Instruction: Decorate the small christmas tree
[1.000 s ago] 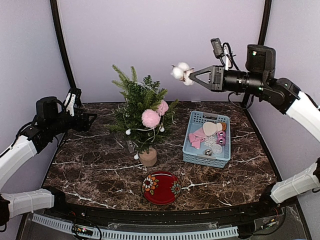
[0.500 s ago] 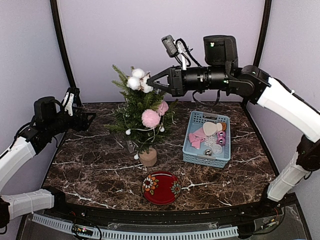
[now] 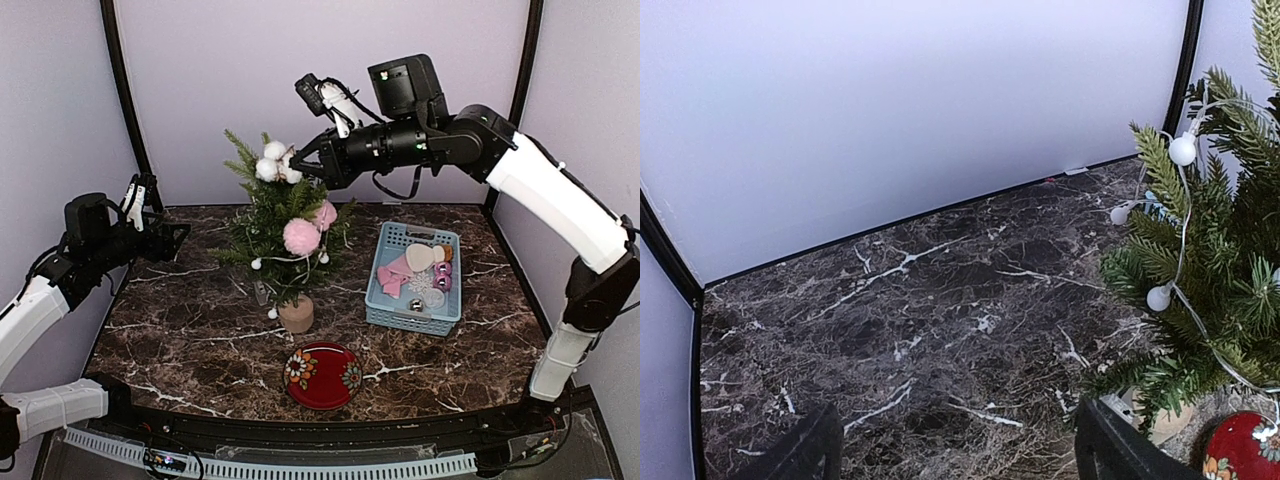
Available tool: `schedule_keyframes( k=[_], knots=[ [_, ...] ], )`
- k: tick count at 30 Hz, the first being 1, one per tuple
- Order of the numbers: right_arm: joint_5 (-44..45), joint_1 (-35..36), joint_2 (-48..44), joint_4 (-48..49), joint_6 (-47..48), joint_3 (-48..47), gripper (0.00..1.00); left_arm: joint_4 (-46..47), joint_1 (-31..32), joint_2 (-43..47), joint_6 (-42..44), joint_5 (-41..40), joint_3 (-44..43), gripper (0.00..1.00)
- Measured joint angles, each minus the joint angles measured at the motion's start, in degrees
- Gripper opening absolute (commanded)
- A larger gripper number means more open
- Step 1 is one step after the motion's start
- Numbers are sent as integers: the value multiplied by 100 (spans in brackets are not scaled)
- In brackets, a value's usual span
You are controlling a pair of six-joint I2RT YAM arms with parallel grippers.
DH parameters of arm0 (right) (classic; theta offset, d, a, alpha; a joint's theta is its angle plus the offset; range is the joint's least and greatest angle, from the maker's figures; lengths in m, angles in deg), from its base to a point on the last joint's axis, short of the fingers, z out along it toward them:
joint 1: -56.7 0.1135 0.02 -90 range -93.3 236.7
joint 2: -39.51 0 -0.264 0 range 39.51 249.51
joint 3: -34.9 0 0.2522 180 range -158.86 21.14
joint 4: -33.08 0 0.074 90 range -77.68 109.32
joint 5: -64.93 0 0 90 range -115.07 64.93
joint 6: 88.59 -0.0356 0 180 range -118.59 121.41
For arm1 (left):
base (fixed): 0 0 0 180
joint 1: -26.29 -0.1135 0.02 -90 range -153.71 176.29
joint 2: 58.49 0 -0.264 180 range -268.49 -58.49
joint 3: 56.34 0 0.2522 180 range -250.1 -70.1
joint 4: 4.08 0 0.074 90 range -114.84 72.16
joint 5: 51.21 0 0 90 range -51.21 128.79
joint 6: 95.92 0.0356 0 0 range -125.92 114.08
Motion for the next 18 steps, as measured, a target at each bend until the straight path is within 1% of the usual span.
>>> schedule_keyframes(
  k=[8, 14, 18],
  knots=[
    [70, 2, 164, -651, 258, -114, 0, -2, 0, 4, 0, 2, 0, 82],
    [269, 2, 122, -772, 317, -114, 35, 0, 0, 4, 0, 4, 0, 82],
    [317, 2, 48, -754, 367, -111, 50, 0, 0, 4, 0, 4, 0, 82]
  ],
)
